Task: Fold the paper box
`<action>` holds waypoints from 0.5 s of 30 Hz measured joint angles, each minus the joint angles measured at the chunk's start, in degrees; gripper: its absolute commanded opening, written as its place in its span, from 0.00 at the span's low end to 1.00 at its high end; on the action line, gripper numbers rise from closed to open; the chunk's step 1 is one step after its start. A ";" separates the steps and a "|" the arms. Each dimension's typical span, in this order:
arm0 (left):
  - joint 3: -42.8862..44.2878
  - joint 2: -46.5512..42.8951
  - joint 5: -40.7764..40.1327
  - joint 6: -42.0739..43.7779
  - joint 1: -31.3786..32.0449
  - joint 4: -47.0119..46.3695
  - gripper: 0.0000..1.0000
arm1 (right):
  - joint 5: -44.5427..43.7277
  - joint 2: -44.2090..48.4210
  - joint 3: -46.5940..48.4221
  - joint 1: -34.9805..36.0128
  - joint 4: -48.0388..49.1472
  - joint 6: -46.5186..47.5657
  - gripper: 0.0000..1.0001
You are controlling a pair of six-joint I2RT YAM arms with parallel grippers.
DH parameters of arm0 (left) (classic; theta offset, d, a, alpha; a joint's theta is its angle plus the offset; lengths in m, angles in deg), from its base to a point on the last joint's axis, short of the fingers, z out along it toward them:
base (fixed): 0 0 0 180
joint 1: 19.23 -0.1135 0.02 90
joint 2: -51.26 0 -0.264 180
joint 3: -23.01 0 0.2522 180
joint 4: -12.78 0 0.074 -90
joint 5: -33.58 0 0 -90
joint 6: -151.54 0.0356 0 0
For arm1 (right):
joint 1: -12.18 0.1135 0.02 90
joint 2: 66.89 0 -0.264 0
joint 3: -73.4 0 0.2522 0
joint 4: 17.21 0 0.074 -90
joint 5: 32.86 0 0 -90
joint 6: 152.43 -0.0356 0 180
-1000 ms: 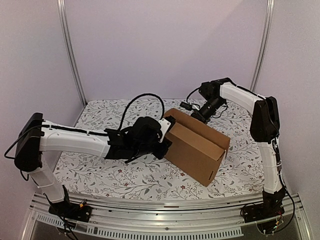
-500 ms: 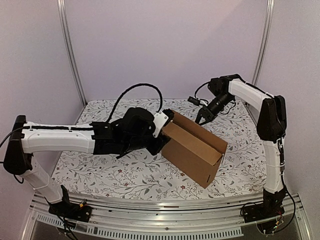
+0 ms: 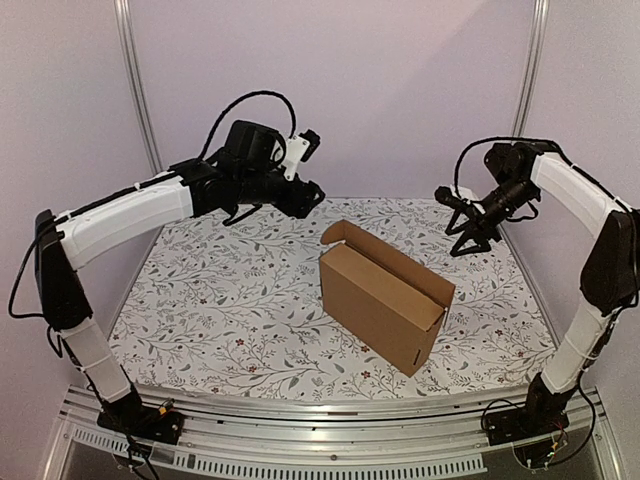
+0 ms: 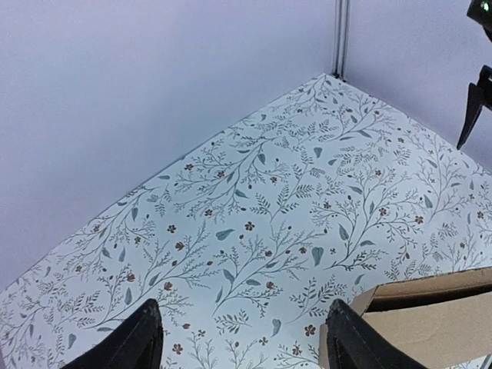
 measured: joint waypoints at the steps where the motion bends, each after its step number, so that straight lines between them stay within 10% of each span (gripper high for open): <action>1: 1.81 2.12 1.88 0.72 -0.07 1.46 0.69 | -0.52 1.31 -1.73 0.02 -0.04 1.25 0.72; 15: 9.11 11.87 16.39 6.54 0.28 13.81 0.63 | -1.49 15.37 -12.72 1.18 -0.31 15.50 0.76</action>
